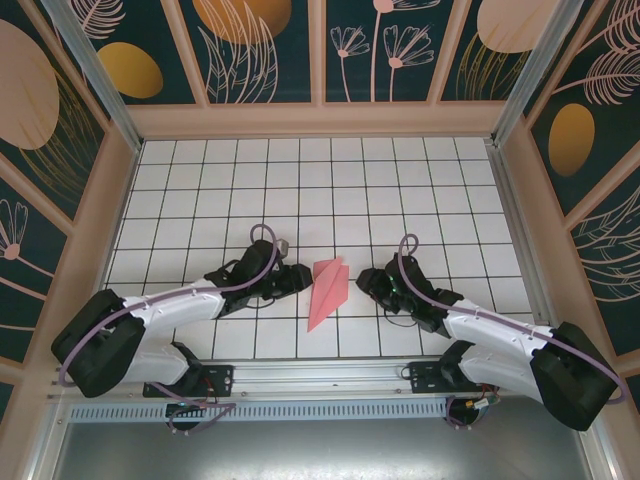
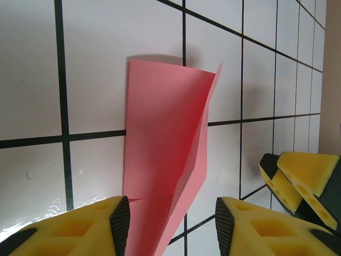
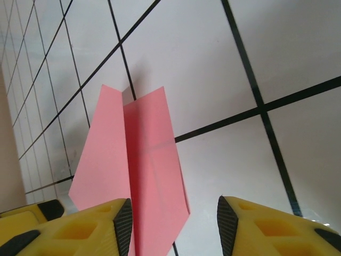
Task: Fold a paper plane with a square sheet of paper (pick it up from the middle)
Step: Turn over the paper at the center of the table.
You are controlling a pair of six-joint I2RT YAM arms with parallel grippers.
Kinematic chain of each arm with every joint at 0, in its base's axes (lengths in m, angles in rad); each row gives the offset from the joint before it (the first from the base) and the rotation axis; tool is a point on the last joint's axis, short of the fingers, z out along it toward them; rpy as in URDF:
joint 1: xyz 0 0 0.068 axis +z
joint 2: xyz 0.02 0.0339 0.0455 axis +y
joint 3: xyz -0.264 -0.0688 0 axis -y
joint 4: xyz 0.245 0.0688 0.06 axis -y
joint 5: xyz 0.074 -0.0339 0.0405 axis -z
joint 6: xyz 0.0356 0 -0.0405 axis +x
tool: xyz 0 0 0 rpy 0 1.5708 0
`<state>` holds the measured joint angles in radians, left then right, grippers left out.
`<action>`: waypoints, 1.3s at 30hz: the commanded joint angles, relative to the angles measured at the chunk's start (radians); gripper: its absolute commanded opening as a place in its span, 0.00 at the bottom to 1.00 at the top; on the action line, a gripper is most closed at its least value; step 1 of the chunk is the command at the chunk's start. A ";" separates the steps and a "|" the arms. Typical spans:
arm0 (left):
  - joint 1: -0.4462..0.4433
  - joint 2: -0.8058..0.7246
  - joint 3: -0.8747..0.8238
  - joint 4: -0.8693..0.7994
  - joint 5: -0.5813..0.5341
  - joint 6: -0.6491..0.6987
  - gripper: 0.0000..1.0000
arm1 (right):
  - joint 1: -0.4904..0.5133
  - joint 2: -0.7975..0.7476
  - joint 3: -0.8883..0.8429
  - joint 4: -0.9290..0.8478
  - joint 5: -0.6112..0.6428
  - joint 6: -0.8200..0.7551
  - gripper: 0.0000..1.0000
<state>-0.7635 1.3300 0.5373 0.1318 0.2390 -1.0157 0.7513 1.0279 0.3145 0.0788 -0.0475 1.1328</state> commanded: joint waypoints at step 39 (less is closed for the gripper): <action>0.010 0.248 0.115 -0.018 0.141 0.120 0.45 | 0.042 0.361 0.076 0.280 -0.215 0.078 0.45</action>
<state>-0.7589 1.5612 0.6323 0.1436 0.3782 -0.9188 0.7853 1.3849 0.3752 0.3271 -0.2565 1.1927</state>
